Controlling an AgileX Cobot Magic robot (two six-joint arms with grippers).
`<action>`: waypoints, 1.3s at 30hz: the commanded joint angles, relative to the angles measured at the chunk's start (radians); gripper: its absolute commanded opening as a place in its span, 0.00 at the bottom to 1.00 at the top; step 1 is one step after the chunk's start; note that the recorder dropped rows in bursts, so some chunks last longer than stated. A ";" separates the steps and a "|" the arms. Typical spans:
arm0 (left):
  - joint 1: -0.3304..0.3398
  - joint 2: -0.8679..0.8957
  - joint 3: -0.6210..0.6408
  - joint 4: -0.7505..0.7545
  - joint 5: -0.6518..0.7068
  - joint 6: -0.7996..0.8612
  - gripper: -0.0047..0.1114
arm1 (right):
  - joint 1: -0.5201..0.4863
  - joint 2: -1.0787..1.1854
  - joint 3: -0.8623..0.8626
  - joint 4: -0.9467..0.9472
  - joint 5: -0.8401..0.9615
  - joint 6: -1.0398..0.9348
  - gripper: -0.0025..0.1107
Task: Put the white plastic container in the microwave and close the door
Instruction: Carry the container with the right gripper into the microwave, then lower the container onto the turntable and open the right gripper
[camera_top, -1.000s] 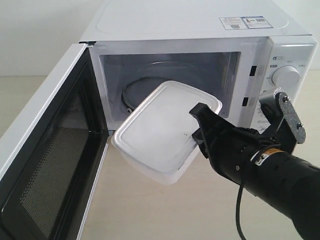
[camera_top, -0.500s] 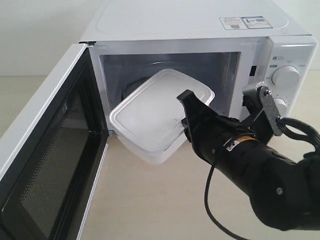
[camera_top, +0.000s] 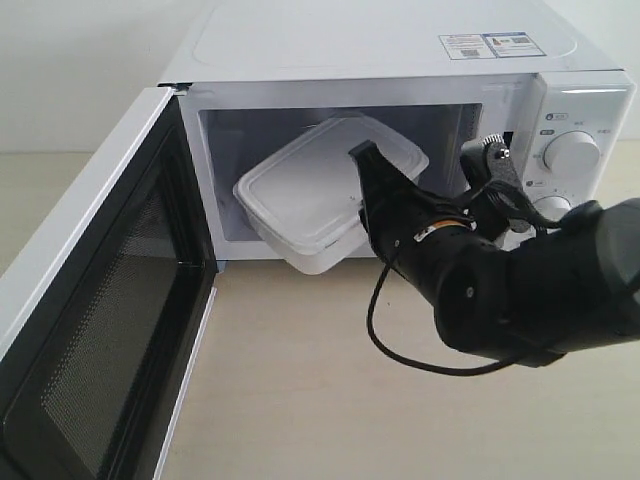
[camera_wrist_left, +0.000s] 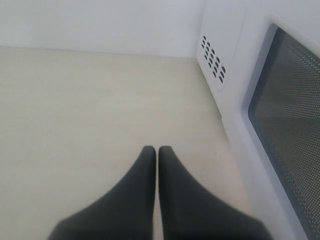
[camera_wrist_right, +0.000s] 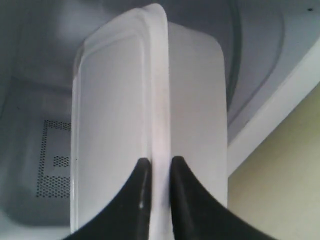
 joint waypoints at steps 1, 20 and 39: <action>0.002 -0.001 0.004 -0.003 -0.003 0.002 0.07 | -0.026 0.034 -0.059 -0.018 -0.034 -0.002 0.02; 0.002 -0.001 0.004 -0.003 -0.003 0.002 0.07 | -0.086 0.142 -0.174 -0.066 -0.064 0.049 0.07; 0.002 -0.001 0.004 -0.003 -0.003 0.002 0.07 | -0.086 0.101 -0.109 -0.148 -0.038 0.022 0.48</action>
